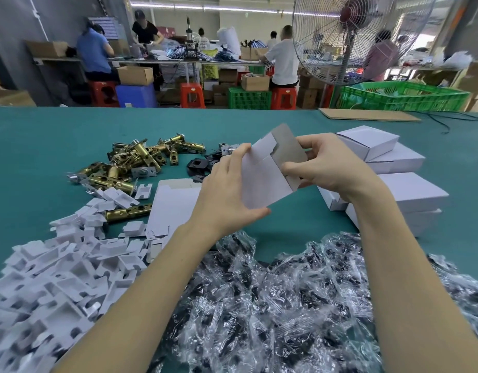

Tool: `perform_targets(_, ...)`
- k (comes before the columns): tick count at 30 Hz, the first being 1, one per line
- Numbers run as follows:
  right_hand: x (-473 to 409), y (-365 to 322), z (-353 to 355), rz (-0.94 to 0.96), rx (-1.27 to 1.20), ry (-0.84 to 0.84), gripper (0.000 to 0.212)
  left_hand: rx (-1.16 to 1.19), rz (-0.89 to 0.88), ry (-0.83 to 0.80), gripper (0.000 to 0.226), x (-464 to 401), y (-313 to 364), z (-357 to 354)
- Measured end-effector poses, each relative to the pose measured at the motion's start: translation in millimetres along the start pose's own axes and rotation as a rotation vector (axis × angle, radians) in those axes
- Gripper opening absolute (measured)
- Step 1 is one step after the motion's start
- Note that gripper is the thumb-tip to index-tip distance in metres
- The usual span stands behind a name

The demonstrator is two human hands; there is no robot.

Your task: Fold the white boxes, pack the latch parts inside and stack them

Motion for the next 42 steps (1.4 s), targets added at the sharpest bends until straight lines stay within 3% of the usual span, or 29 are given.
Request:
perform_targets(8, 1, -6, -7, 0.023, 0.056, -0.015, 0.02, -0.008, -0.04, 0.038, 0.116, 0, 15, -2)
perform_targets(14, 0, -16, -3, 0.092, 0.229, 0.119, 0.01, 0.168, -0.022, 0.124, 0.088, 0, 11, 9)
perform_targets(19, -1, -15, -3, 0.035, 0.078, 0.127, 0.009, 0.275, -0.008, 0.196, 0.065, -1, 7, 15)
perform_targets(23, 2, -8, -7, -0.082, -0.18, -0.021, 0.045, 0.368, 0.097, 0.26, 0.057, 0, -5, 21)
perform_targets(26, 5, -11, -23, -0.04, -0.094, -0.175, 0.053, 0.317, 0.109, 0.294, 0.056, -1, -6, 24)
perform_targets(30, -2, -14, -30, 0.048, -0.037, -0.069, 0.048, 0.224, 0.134, 0.174, 0.064, -3, -4, 17)
perform_targets(34, -2, -8, -25, 0.044, -0.094, -0.064, 0.037, 0.363, 0.078, -0.191, 0.063, -9, -9, 16)
perform_targets(37, -1, -5, -23, 0.049, -0.19, -0.086, 0.037, 0.495, 0.06, -0.223, 0.04, -11, -17, 27)
perform_targets(42, -2, -3, -20, 0.073, -0.152, -0.015, 0.035, 0.588, 0.058, -0.234, 0.035, -12, -17, 24)
Point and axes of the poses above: each hand's wrist, its own x-axis away from the middle knuckle, its own z-axis out of the back of the hand, y = z × x, the point moved 7 cm from there along -x, towards the middle knuckle, and after that the axes turned 2 degrees about -x, right-handed, at the moved point
